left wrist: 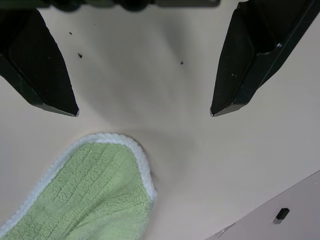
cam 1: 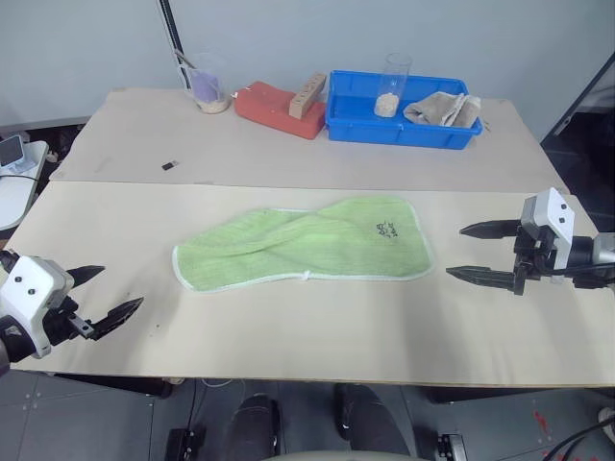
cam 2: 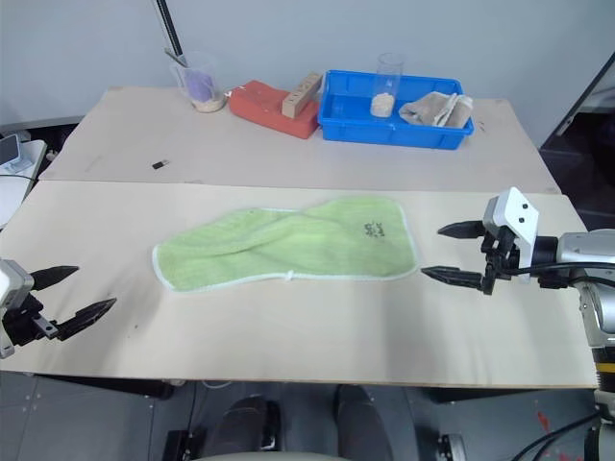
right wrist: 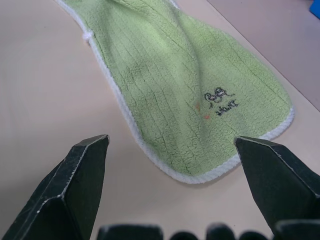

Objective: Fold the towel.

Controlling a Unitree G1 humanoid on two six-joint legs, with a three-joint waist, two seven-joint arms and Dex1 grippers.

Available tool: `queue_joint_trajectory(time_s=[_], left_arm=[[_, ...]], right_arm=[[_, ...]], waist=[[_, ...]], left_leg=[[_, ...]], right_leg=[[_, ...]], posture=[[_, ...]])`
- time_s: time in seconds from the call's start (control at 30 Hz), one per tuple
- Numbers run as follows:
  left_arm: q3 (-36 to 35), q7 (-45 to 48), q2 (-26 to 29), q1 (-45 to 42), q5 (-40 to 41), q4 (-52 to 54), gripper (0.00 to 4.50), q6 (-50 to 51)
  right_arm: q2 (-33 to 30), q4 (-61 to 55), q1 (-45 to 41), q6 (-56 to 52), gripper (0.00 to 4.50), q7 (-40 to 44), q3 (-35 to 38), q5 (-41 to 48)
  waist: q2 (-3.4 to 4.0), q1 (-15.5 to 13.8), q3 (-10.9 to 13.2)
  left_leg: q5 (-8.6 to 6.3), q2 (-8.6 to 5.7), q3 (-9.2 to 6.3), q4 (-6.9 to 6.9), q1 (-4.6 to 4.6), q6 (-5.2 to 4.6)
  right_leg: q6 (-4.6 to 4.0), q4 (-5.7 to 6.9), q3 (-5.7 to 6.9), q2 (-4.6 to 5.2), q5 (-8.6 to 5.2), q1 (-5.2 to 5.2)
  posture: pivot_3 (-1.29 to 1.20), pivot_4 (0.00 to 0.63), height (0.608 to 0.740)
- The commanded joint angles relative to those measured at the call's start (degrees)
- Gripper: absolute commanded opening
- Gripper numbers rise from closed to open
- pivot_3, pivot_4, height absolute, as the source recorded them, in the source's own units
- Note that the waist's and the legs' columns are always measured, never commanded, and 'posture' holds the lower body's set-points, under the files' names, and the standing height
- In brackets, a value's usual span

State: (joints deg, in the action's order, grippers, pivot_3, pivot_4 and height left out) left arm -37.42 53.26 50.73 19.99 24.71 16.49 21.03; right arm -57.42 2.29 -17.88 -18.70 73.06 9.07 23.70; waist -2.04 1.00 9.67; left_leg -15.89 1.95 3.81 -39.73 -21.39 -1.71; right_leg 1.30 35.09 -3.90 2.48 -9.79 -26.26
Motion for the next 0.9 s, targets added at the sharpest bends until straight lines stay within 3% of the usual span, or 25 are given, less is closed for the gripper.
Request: queue_joint_trajectory(time_s=[0.03,0.6,0.9], left_arm=[[-1.8,0.1,0.9,-1.6,0.7,0.3,4.50,0.3],[1.5,6.1,3.2,-8.4,2.6,-3.4,4.50,-0.5],[7.0,9.4,5.3,-12.3,-1.4,-3.2,4.50,-8.1]], right_arm=[[-0.3,-0.1,0.1,1.8,4.44,0.1,1.3,-0.2],[0.2,-0.1,4.9,5.0,4.44,-1.2,3.7,-0.1],[0.2,-0.8,4.1,3.7,4.44,-2.9,3.7,0.2]], waist=[[0.00,0.0,0.0],[0.00,-0.1,0.0],[0.00,-0.1,0.0]], left_leg=[[0.00,0.00,0.00,0.00,0.00,0.00],[0.00,-0.01,0.01,-0.01,0.00,0.00],[0.00,-0.02,0.02,-0.01,0.00,0.00]], right_leg=[[0.00,0.00,0.00,0.00,0.00,0.00],[0.00,0.01,0.01,-0.01,0.00,0.02],[0.00,0.02,0.00,-0.01,0.00,0.02]], posture=[[0.00,0.150,0.714],[0.00,0.150,0.714],[0.00,0.150,0.714]])
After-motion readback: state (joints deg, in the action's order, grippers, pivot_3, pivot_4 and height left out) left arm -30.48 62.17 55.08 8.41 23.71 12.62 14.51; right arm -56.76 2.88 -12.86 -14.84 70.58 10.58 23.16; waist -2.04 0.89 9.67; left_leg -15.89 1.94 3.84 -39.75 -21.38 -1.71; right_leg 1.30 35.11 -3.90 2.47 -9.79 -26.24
